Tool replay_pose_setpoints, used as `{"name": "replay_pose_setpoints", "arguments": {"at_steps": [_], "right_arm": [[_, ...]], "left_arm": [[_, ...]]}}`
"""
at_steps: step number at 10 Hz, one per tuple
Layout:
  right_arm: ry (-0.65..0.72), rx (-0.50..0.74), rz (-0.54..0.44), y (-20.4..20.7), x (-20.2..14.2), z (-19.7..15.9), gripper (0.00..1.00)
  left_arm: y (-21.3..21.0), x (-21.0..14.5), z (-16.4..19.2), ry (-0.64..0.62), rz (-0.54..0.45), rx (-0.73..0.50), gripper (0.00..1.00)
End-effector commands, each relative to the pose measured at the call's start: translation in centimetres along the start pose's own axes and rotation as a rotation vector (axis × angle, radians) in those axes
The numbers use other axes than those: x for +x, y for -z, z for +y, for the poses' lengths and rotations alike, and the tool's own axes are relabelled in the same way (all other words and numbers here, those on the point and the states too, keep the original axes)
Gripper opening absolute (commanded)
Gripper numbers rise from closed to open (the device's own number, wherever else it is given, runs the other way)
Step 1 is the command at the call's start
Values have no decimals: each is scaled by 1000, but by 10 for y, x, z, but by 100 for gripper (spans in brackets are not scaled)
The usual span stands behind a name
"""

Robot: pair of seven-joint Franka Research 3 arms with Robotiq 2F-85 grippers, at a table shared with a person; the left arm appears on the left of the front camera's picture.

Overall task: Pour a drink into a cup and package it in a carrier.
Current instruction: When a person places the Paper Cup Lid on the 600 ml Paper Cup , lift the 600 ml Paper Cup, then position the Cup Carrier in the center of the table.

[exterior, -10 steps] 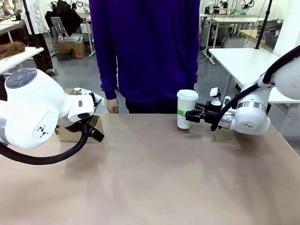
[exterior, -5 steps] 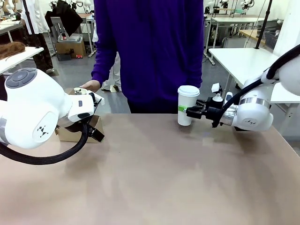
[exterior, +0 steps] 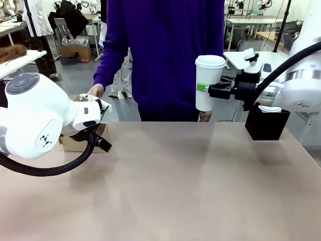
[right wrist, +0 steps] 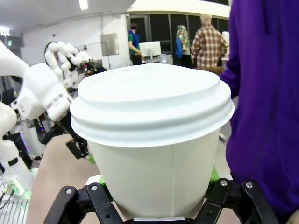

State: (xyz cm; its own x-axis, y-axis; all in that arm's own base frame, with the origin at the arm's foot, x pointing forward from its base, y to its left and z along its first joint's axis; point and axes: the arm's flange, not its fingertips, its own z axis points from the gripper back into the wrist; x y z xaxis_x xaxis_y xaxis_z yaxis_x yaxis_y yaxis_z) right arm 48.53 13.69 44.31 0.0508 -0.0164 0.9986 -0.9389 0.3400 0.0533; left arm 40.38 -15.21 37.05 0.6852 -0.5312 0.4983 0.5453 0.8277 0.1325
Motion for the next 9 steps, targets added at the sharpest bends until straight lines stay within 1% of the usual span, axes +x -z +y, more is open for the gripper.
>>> {"name": "replay_pose_setpoints", "arguments": {"at_steps": [1, 3, 4, 5, 9], "right_arm": [[12, 3, 30, -4, 21, 37, 80], [18, -4, 21, -8, 27, 43, 80], [34, 12, -76, -12, 27, 38, 80], [-20, 13, 17, -5, 27, 47, 80], [-20, 13, 17, -5, 27, 47, 80]], "left_arm": [[0, 0, 0, -2, 0, -1, 100], [0, 0, 0, -2, 0, -1, 100], [0, 0, 0, -2, 0, -1, 100], [0, 0, 0, -2, 0, -1, 100], [0, 0, 0, -2, 0, -1, 100]]}}
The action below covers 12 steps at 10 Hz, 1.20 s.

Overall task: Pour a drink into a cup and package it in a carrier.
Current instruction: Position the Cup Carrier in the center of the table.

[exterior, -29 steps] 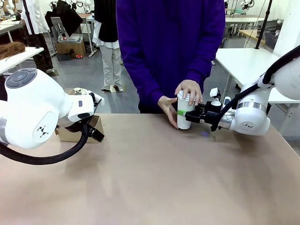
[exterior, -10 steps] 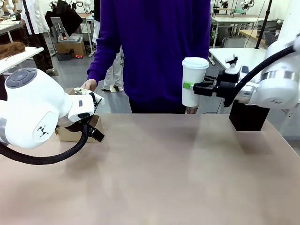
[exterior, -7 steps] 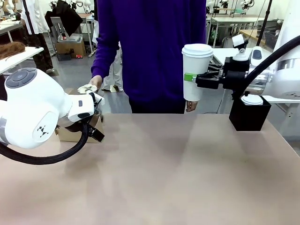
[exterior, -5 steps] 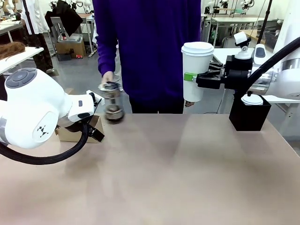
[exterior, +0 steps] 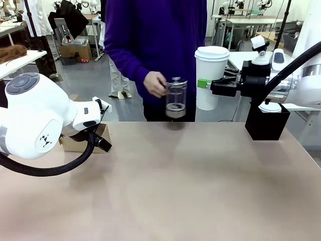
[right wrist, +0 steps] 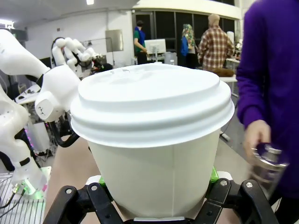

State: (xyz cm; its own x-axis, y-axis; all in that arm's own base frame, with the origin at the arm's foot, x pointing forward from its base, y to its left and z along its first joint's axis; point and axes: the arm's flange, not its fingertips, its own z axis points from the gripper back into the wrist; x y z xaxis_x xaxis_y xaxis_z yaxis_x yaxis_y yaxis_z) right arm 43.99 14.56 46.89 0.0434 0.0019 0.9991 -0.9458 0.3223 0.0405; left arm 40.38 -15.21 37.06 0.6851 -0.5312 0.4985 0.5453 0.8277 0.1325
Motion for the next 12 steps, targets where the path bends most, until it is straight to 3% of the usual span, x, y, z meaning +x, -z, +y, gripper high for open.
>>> {"name": "replay_pose_setpoints", "arguments": {"at_steps": [1, 6, 8, 12], "right_arm": [[-7, -6, 2, 2, 3, 0, 80], [-7, -6, 2, 2, 3, 0, 80], [-7, -6, 2, 2, 3, 0, 80], [-7, -6, 2, 2, 3, 0, 80]], "left_arm": [[0, 0, 0, -2, 0, -1, 100], [0, 0, 0, 0, 0, 0, 100], [-35, 20, 0, -49, -16, 48, 100], [-112, 68, 21, -184, 57, 92, 100]]}}
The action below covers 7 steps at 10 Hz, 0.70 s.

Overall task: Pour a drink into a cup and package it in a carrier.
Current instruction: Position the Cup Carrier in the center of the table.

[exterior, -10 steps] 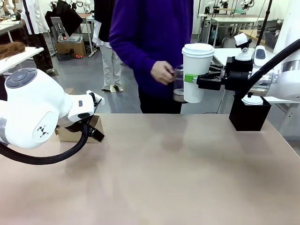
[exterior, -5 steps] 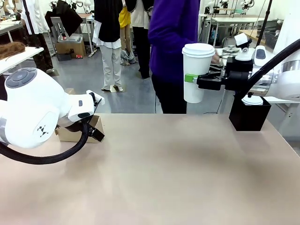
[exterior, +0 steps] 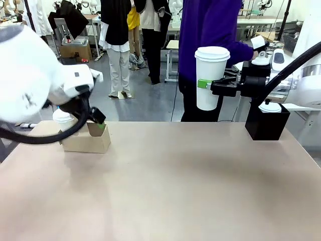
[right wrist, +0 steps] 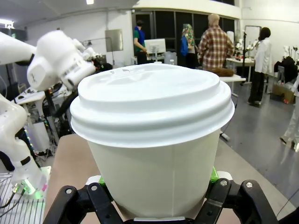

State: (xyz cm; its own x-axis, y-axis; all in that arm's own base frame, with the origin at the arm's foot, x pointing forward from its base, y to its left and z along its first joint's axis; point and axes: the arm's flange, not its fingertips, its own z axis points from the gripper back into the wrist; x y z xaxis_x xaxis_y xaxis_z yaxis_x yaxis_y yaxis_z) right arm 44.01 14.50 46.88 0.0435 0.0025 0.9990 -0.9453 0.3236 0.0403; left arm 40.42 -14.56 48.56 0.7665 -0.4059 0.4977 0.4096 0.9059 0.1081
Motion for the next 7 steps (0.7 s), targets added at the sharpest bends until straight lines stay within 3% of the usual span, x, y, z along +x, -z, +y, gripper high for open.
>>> {"name": "replay_pose_setpoints", "arguments": {"at_steps": [1, 3, 7], "right_arm": [[-7, -4, 1, 2, 4, 0, 80], [-7, -4, 1, 2, 4, 0, 80], [-7, -4, 1, 2, 4, 0, 80]], "left_arm": [[-21, 30, 13, -69, 50, 57, 100], [-23, 55, 45, -138, 90, 75, 100], [17, 78, 93, -276, 156, 118, 100]]}}
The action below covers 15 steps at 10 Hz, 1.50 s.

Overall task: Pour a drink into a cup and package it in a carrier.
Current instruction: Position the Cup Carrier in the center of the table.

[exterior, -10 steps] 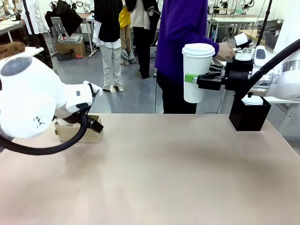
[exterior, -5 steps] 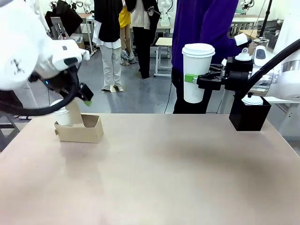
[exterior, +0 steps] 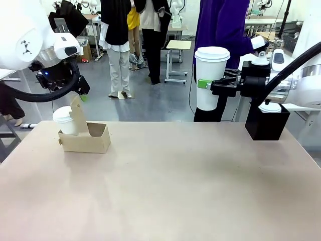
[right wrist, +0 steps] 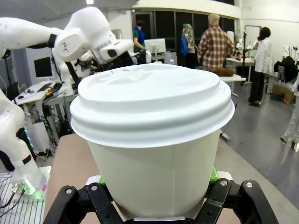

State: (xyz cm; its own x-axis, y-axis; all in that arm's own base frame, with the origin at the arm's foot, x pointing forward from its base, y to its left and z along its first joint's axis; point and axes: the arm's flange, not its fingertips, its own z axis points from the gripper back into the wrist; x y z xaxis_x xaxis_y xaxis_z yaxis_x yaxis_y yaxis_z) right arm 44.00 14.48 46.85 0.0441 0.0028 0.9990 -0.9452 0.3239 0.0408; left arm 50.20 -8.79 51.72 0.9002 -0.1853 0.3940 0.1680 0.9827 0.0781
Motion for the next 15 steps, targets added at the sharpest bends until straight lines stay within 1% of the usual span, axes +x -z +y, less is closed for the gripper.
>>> {"name": "replay_pose_setpoints", "arguments": {"at_steps": [1, 2, 3, 4, 5, 6, 7, 8, 11, 13, 14, 15], "right_arm": [[-7, -4, 1, 3, 4, 0, 80], [-7, -4, 1, 3, 4, 0, 80], [-7, -4, 1, 3, 4, 0, 80], [-7, -4, 1, 3, 4, 0, 80], [-7, -4, 1, 3, 4, 0, 80], [-7, -4, 1, 3, 4, 0, 80], [-7, -4, 1, 3, 4, 0, 80], [-7, -4, 1, 3, 4, 0, 80], [-7, -4, 1, 3, 4, 0, 80], [-7, -4, 1, 3, 4, 0, 80], [-7, -4, 1, 3, 4, 0, 80], [-7, -4, 1, 3, 4, 0, 80]], "left_arm": [[11, 14, -3, -61, 20, 45, 100], [19, 16, -3, -67, 37, 44, 100], [24, 19, -2, -84, 32, 60, 100], [25, 20, -2, -89, 32, 69, 41], [25, 19, 0, -94, 37, 71, 42], [25, 19, 3, -102, 47, 59, 0], [26, 19, 4, -112, 49, 59, 37], [26, 18, 2, -120, 54, 56, 0], [30, 19, 0, -148, 73, 35, 0], [31, 21, 4, -171, 60, 75, 0], [32, 14, 2, -117, 65, 35, 0], [32, 14, 2, -117, 65, 35, 0]]}}
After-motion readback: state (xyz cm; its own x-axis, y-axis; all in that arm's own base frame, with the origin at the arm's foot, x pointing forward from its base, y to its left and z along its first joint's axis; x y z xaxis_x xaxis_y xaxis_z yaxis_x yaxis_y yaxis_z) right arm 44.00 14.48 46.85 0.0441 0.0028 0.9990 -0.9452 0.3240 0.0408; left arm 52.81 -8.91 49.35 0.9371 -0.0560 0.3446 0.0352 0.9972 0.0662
